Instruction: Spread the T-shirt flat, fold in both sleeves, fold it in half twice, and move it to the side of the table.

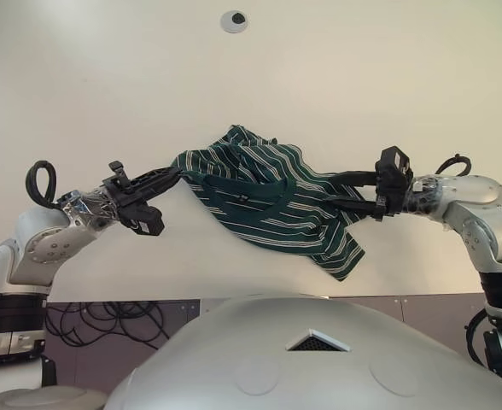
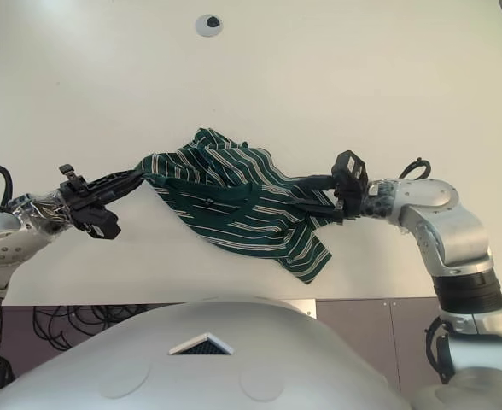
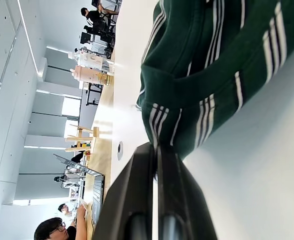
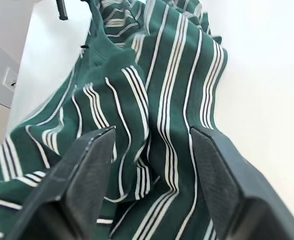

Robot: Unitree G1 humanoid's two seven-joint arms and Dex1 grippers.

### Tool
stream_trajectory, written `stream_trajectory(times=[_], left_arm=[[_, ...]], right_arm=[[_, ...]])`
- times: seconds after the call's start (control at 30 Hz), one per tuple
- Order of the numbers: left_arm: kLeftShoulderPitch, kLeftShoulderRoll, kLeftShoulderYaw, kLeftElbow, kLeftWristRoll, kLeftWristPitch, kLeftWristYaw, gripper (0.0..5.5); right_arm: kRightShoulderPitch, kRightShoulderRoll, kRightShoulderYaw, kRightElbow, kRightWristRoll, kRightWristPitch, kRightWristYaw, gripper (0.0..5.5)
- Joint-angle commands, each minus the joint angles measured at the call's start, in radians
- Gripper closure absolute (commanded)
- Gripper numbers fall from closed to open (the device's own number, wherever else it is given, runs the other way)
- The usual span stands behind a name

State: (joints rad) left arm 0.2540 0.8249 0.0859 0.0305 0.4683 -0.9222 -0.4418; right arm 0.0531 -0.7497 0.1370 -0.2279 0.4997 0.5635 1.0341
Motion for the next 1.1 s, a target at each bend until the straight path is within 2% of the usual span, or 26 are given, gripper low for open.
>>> stream_trajectory(times=[0.03,0.1,0.27,0.6,0.8,0.93,1.03,1.1], left_arm=[[0.006,0.025,-0.001,-0.016,0.014,0.0,0.016,5.46],[0.007,0.023,-0.008,-0.024,0.016,0.002,0.02,5.46],[0.019,0.028,-0.01,-0.036,0.014,0.007,0.025,5.5],[0.022,0.029,-0.014,-0.041,0.009,0.017,0.024,5.5],[0.007,0.029,-0.007,-0.038,-0.011,0.025,0.026,5.5],[-0.028,0.02,0.01,-0.068,-0.185,0.077,0.012,5.5],[-0.171,-0.015,0.011,-0.089,-0.286,0.205,0.01,5.5],[-0.317,-0.038,-0.01,-0.057,-0.291,0.282,0.011,5.5]], right_arm=[[-0.016,0.025,0.033,0.014,-0.019,0.021,-0.011,2.78],[-0.02,0.029,0.044,0.013,-0.024,0.025,-0.016,2.78],[-0.02,0.038,0.054,0.0,-0.032,0.036,-0.016,3.84],[-0.017,0.034,0.039,-0.019,-0.023,0.053,-0.019,5.46],[-0.042,0.031,-0.035,-0.054,0.012,0.056,-0.029,5.46],[-0.136,0.054,-0.152,-0.043,0.078,0.076,-0.076,5.46],[-0.26,0.104,-0.217,0.01,0.1,0.063,-0.158,5.46],[-0.347,0.137,-0.215,0.069,0.041,-0.011,-0.211,5.46]])
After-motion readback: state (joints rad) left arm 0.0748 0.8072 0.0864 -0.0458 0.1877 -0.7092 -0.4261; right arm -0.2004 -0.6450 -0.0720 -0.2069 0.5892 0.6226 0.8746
